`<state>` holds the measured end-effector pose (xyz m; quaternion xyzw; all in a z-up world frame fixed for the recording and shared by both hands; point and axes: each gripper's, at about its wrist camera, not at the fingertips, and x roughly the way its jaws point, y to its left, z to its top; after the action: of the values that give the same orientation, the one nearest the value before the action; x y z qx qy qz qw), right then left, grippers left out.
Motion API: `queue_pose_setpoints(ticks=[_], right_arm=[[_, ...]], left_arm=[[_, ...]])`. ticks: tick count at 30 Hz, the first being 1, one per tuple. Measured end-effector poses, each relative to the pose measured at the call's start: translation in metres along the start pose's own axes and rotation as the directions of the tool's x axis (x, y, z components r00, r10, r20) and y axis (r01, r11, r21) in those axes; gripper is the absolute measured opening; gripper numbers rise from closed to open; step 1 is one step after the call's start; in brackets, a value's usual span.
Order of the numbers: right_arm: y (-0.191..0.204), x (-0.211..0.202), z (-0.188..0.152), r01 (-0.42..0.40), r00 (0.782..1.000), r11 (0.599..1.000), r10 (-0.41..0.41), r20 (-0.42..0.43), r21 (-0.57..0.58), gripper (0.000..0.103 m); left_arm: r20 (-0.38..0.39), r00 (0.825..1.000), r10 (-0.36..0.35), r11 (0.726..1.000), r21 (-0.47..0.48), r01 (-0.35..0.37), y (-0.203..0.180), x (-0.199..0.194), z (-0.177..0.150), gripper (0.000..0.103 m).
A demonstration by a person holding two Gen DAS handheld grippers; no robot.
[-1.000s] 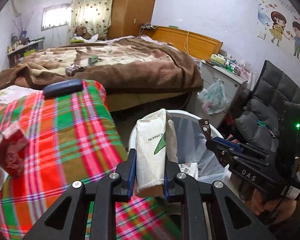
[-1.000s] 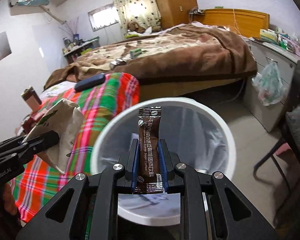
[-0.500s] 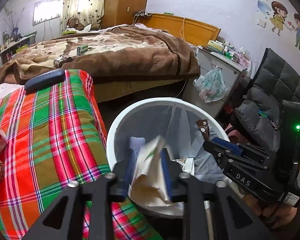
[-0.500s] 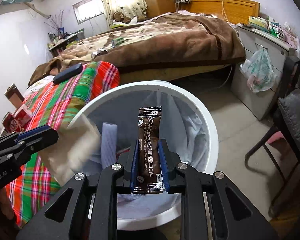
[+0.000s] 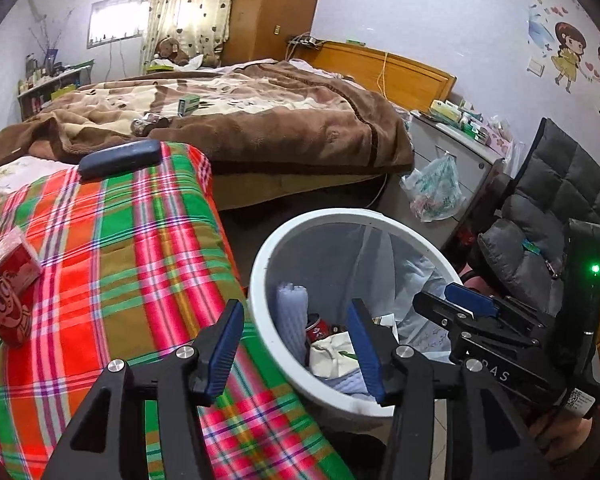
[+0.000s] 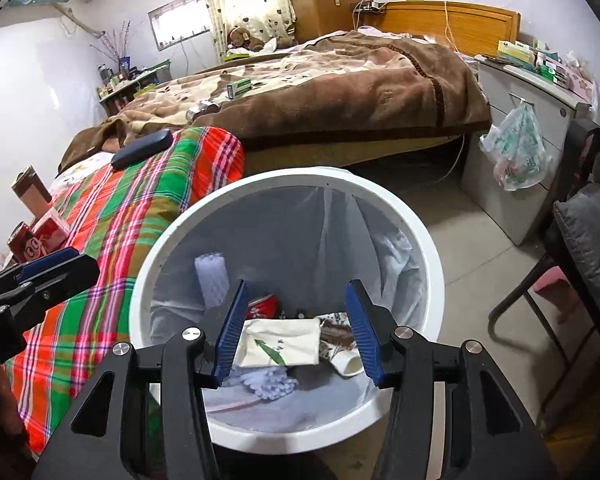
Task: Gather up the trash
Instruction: 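Move both open tools back over the plaid-covered bed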
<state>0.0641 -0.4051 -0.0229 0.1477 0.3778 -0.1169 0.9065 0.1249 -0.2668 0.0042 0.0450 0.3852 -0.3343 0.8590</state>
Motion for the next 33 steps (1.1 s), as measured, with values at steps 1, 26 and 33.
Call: queue_pose_setpoints(ticks=[1, 26, 33], right_arm=[[0.001, 0.000, 0.000, -0.001, 1.000, 1.000, 0.001, 0.002, -0.001, 0.052], [0.071, -0.020, -0.010, -0.106, 0.993, 0.990, 0.111, 0.048, -0.095, 0.052], [0.104, -0.018, -0.013, -0.164, 0.984, 0.977, 0.172, 0.043, -0.136, 0.052]], left_arm=[[0.003, 1.000, 0.001, 1.000, -0.004, -0.001, 0.002, -0.002, -0.001, 0.053], [0.116, 0.981, 0.157, 0.979, -0.150, -0.139, 0.075, -0.099, -0.045, 0.058], [0.128, 0.957, 0.260, 0.946, -0.232, -0.226, 0.117, -0.130, -0.068, 0.058]])
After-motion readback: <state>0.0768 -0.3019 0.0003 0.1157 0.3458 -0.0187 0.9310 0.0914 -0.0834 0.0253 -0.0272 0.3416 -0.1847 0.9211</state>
